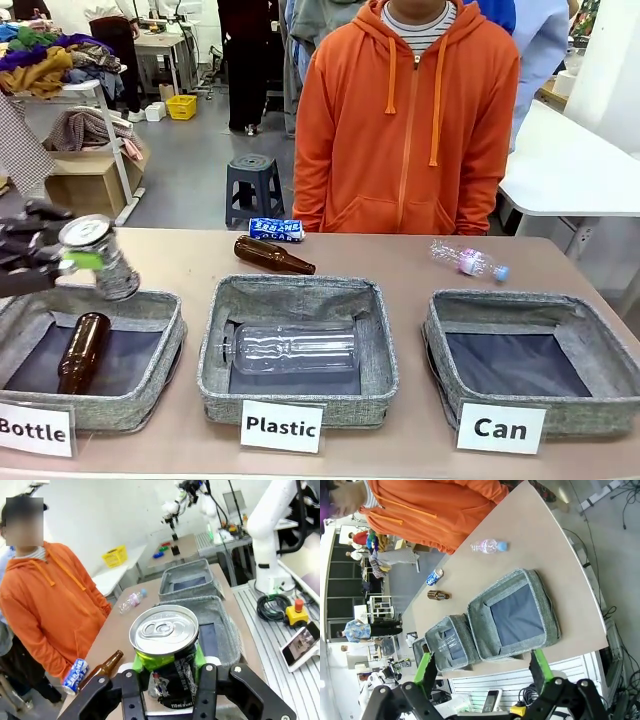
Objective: Sort the can waste into the basket.
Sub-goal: Pick up the can waste from the table and place it in the right Fabric basket.
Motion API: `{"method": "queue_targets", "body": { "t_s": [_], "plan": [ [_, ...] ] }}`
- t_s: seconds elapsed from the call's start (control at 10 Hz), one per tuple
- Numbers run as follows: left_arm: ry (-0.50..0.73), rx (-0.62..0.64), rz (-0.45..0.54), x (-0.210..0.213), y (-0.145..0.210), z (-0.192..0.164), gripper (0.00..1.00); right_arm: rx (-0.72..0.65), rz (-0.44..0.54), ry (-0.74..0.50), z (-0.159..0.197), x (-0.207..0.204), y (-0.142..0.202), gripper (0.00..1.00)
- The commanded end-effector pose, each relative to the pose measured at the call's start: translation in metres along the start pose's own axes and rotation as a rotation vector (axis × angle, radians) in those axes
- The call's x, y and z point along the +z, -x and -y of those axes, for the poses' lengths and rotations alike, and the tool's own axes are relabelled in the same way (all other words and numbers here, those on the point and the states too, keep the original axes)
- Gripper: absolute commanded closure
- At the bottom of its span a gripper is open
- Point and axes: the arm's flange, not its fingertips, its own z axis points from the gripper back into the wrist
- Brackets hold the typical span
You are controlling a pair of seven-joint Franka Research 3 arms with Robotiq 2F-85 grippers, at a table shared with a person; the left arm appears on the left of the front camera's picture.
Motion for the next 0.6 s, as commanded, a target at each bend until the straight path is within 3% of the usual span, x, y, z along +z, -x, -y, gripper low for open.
{"method": "queue_targets", "body": {
  "t_s": [0.0,0.2,0.4,0.5],
  "plan": [
    [0.041,-0.064,-0.102,-0.071,-0.062,0.007,0.6,-0.012,-0.021,0.006,0.007,-0.001,-0.004,0.0],
    [0.126,-0.063,-0.111,-0.141,-0.095,0.002,0.6,-0.017,-0.026,0.027,0.015,0.001,-0.005,0.0],
    [0.077,0.009,-0.009,-0.254,-0.119,0.017,0.6,0.0,-0.067,0.022,0.021,0.008,-0.005,0.0],
    [0.114,0.037,-0.003,-0.319,-0.126,0.035,0.6,-0.004,-0.074,0.012,0.023,0.008,-0.005,0.0]
  ]
}}
